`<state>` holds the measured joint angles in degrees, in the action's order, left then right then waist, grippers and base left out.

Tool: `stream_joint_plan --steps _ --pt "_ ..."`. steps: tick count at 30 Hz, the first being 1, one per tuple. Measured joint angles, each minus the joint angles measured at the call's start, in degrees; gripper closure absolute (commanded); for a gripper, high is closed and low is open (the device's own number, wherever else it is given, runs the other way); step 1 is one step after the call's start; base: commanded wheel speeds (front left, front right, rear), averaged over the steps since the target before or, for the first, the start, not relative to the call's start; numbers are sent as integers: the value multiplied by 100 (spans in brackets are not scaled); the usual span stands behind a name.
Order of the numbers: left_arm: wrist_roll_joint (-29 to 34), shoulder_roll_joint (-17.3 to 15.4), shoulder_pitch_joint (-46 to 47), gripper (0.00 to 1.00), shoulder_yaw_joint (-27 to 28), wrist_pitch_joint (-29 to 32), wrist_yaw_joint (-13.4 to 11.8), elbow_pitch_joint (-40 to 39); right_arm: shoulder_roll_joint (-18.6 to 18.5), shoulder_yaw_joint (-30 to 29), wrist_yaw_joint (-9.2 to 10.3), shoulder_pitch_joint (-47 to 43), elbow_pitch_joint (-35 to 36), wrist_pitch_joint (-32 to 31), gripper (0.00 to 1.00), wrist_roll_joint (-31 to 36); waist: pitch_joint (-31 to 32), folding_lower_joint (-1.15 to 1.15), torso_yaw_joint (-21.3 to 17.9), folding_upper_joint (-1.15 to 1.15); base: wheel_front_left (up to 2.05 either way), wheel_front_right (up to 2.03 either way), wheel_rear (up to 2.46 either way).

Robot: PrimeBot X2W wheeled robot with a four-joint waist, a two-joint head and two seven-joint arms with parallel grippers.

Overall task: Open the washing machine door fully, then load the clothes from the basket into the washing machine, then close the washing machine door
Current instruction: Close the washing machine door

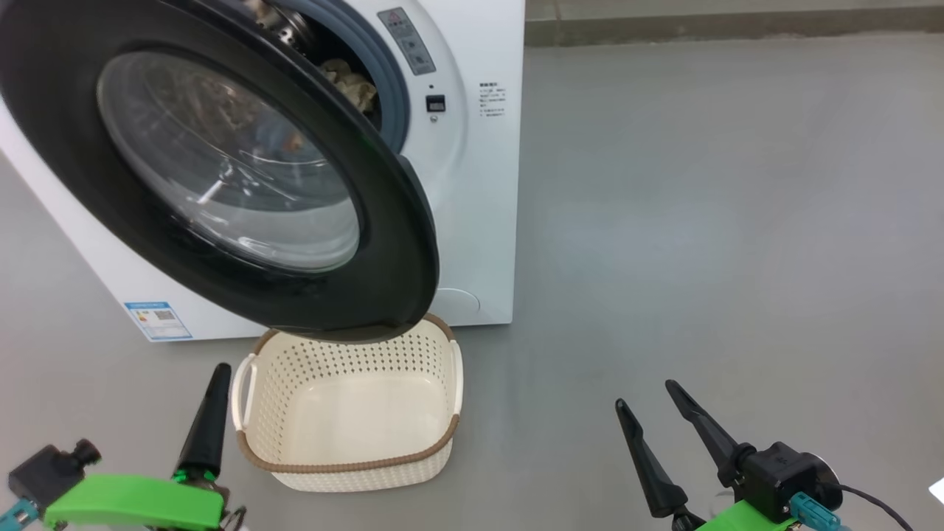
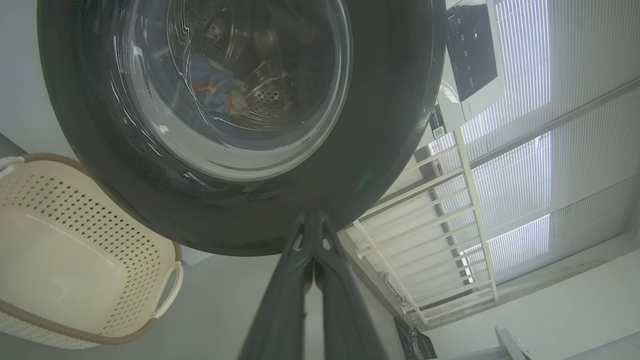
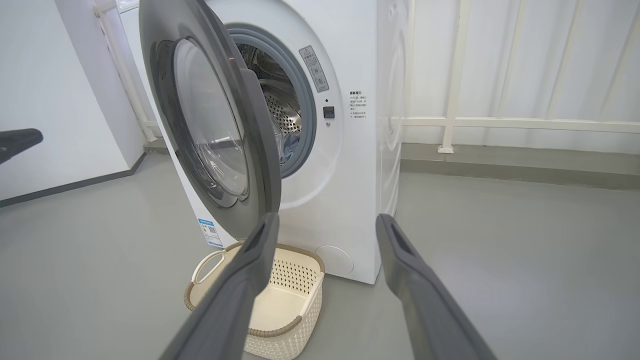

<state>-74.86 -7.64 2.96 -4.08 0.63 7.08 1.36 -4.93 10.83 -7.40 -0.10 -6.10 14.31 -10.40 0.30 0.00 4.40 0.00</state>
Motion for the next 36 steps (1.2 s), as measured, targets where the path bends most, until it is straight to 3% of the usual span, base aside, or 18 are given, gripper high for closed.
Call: stream_joint_plan --steps 7,12,19,23,25,26,27,36 --pt "1380 -588 -340 100 -679 -1245 1 -67 -46 132 0 -14 57 0 0 -34 147 0 150 0 0 0 0" --pt "2825 -767 -436 100 -862 -1485 22 310 -49 138 0 -16 64 0 0 -34 194 0 236 0 0 0 0" --pt "4843 -280 -622 100 -394 -1504 -76 220 -45 164 0 -20 60 0 0 -35 212 0 293 0 0 0 0" --pt "5359 -16 -826 100 -177 -1504 -52 166 -40 171 0 -21 54 0 0 -34 200 0 293 0 0 0 0" --pt "5522 68 -875 57 -98 -1504 -24 163 -34 171 0 -21 49 0 0 -34 188 0 294 0 0 0 0" --pt "5576 108 -885 18 -65 -1504 -23 163 -29 170 0 -21 46 0 0 -34 184 0 296 0 0 0 0" --pt "5605 143 -888 0 -43 -1504 -18 163 -22 170 0 -21 42 0 0 -34 179 0 299 0 0 0 0" --pt "5608 264 -887 0 -33 -1510 25 237 20 169 0 -21 -18 0 0 -34 142 0 335 0 0 0 0"
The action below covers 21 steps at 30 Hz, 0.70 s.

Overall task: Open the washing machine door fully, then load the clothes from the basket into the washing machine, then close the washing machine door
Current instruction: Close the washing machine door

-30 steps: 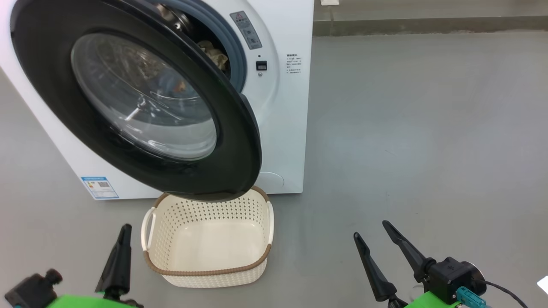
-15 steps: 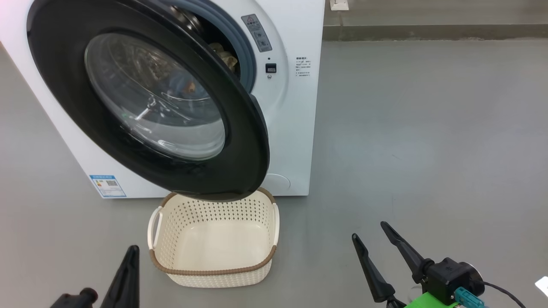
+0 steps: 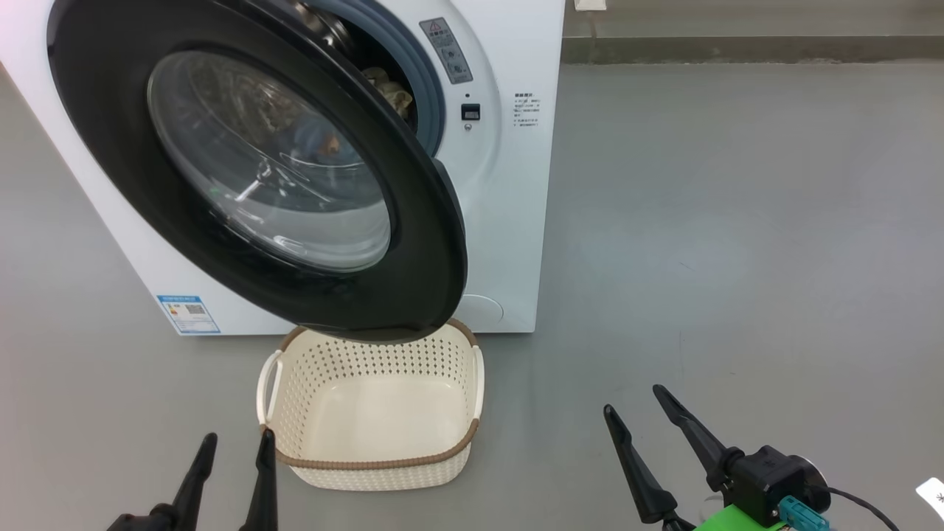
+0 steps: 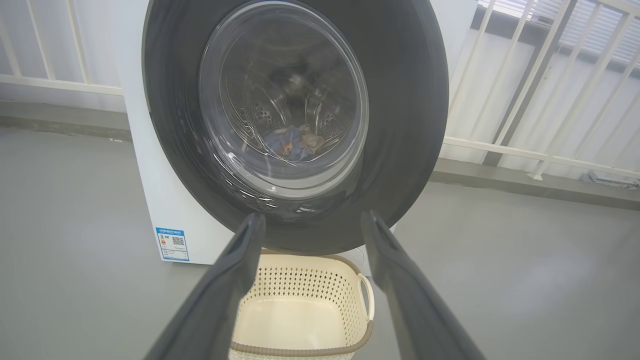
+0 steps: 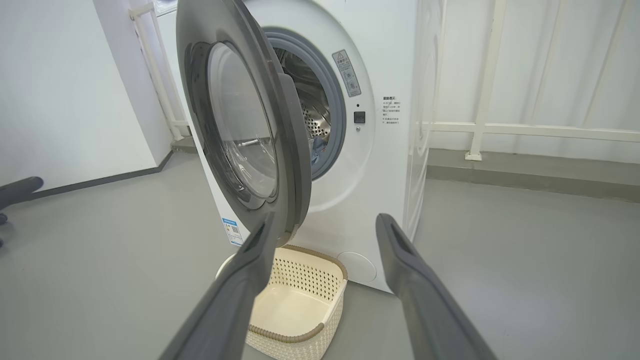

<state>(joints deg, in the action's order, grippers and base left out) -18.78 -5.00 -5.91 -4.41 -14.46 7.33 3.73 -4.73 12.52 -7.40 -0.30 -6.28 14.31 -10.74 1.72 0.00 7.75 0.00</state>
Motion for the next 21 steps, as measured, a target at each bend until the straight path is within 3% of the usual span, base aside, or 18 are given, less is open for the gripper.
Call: stream_joint_plan --steps 21 --pt "-1 -7 1 0 -98 0 0 13 55 -3 0 0 -11 0 0 1 -28 0 50 0 0 0 0"
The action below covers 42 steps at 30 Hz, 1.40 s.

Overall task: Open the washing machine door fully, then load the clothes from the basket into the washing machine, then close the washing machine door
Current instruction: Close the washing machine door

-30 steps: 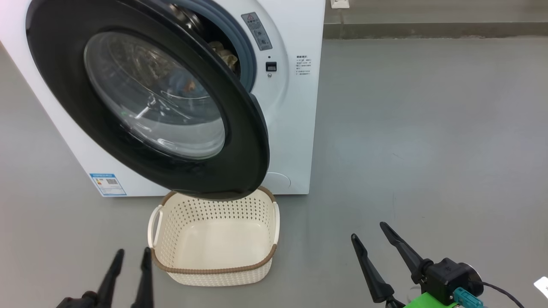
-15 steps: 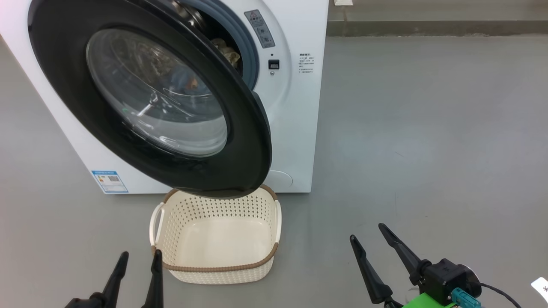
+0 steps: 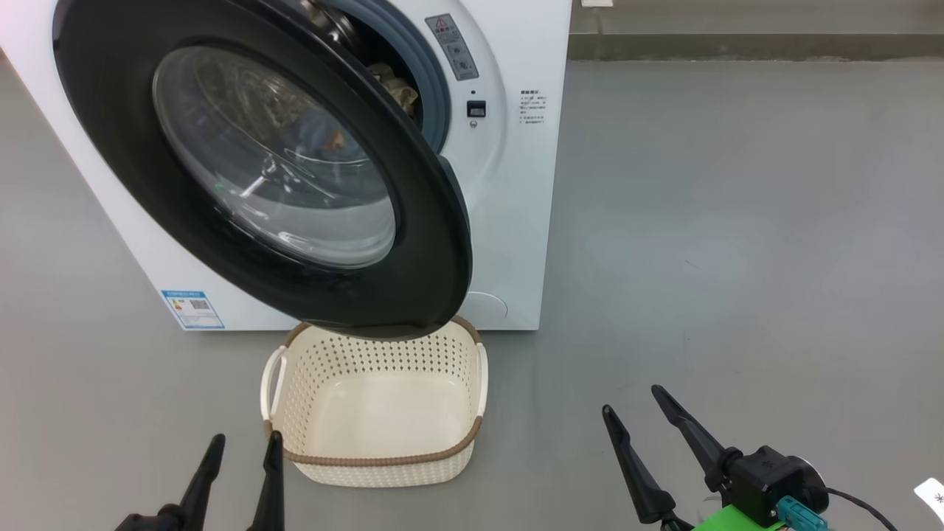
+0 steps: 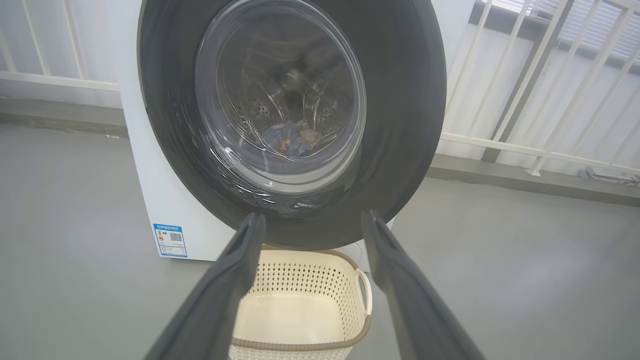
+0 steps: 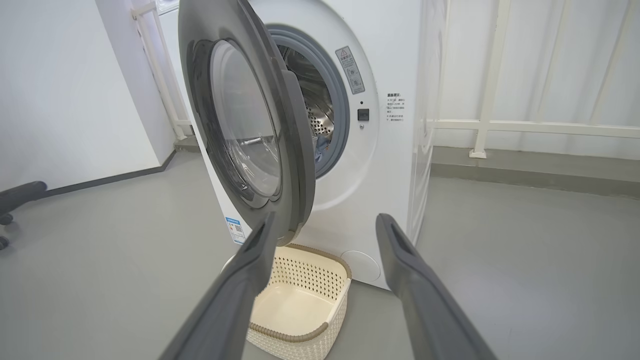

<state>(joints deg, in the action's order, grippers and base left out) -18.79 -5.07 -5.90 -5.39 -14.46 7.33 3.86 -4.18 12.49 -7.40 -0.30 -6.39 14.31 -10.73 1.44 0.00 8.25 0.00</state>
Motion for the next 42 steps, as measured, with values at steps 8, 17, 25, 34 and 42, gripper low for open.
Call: stream_joint_plan --steps 8,17,25,34,42 --pt "0 -2 2 0 -16 0 0 3 -1 -15 0 -1 27 -1 100 4 -26 0 33 0 0 0 0" --pt "0 18 231 0 -174 -1 0 0 -275 416 0 233 164 -1 100 153 -299 0 162 0 0 0 0" --pt "-10 134 753 0 -405 -1 1 2 -840 1261 0 1560 36 -8 100 144 -758 0 421 0 0 0 0" --pt "-68 242 1100 0 -635 -16 1 62 -1404 1938 0 2861 -364 -83 100 -123 -1285 0 878 0 0 0 0" --pt "-200 280 1337 0 -788 -16 1 100 -1658 2301 0 3679 -809 -118 100 -366 -1728 0 1326 0 0 0 0"
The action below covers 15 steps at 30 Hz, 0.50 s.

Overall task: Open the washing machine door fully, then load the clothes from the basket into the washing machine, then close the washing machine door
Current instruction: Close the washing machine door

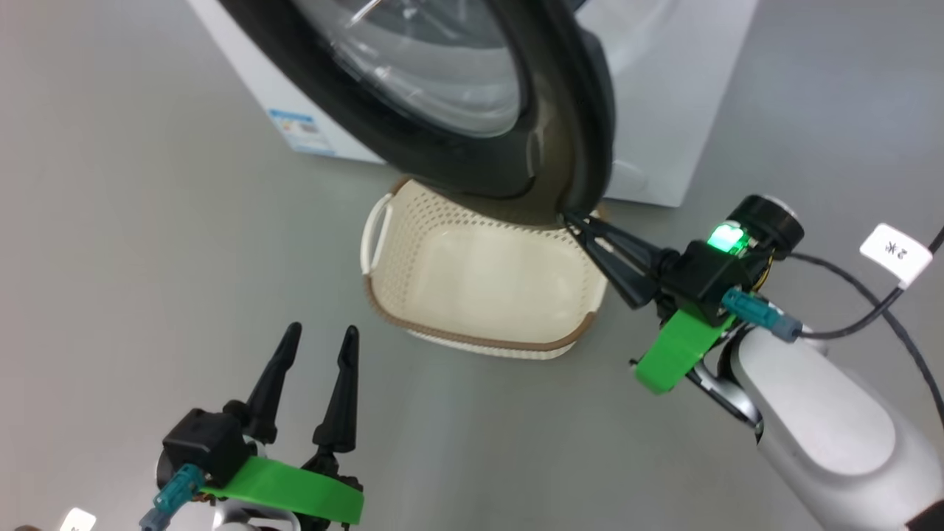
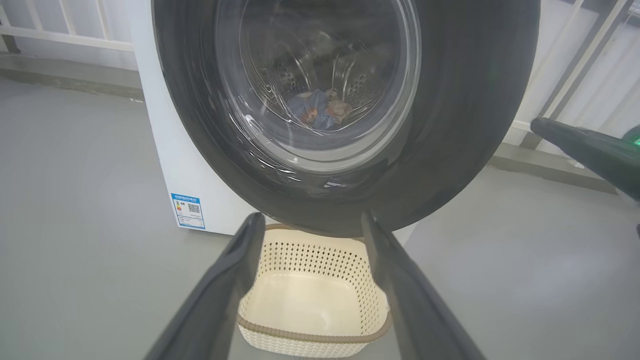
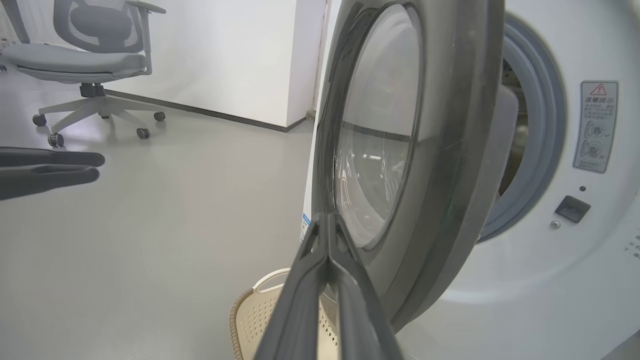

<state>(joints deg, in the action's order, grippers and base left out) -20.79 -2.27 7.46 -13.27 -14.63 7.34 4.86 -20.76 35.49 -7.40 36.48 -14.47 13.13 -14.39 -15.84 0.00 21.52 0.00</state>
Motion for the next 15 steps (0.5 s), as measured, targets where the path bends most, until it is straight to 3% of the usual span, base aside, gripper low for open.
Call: stream_joint_plan --steps 15 --pt "-267 18 120 0 -196 -1 -1 0 -187 20 0 676 -666 58 100 -231 -526 0 619 0 0 0 0"
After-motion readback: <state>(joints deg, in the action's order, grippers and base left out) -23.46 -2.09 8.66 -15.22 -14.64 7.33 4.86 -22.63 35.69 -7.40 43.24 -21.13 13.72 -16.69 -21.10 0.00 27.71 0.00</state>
